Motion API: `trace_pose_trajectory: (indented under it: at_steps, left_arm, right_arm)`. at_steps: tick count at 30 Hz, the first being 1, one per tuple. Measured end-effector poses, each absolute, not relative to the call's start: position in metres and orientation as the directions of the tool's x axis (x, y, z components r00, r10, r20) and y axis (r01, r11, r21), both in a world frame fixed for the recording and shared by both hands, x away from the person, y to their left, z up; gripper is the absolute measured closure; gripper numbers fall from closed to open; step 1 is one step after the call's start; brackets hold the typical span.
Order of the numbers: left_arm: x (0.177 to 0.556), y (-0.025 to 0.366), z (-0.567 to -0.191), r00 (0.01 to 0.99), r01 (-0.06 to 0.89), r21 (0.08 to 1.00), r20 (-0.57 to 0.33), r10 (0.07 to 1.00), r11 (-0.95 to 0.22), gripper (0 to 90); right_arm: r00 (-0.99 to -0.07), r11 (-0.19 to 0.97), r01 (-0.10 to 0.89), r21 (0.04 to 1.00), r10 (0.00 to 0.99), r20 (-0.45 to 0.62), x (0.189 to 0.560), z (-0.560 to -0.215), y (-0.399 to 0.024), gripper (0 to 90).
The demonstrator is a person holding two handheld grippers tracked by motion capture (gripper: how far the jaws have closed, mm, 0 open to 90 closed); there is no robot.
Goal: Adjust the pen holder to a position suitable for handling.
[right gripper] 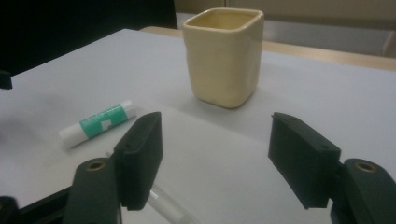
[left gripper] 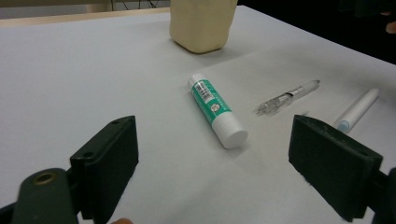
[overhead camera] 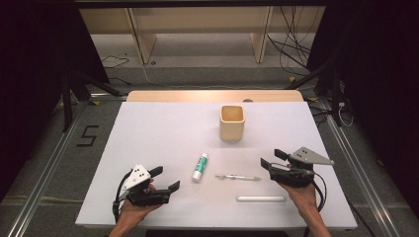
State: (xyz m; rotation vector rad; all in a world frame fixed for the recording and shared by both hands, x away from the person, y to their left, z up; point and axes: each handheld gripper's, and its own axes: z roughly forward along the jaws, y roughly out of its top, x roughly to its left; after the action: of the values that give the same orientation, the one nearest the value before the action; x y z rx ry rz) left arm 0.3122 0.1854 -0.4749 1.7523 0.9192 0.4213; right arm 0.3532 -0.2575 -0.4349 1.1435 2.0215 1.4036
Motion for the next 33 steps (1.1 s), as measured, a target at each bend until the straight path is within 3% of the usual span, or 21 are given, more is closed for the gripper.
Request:
trace_pose_trajectory:
  at_steps: [21,33]
  left_arm:
    - [0.313,0.185,-0.475,0.639,0.380,0.914,-0.148,0.754,-0.143,15.5]
    - [0.313,0.185,-0.475,0.636,0.384,0.913,-0.156,0.755,-0.135,15.5]
  right_arm:
    - [-0.458,0.117,0.493,0.862,0.877,0.144,0.453,-0.443,-0.241,84.5]
    - [-0.437,0.109,0.543,0.833,0.883,0.169,0.492,-0.454,-0.221,90.0]
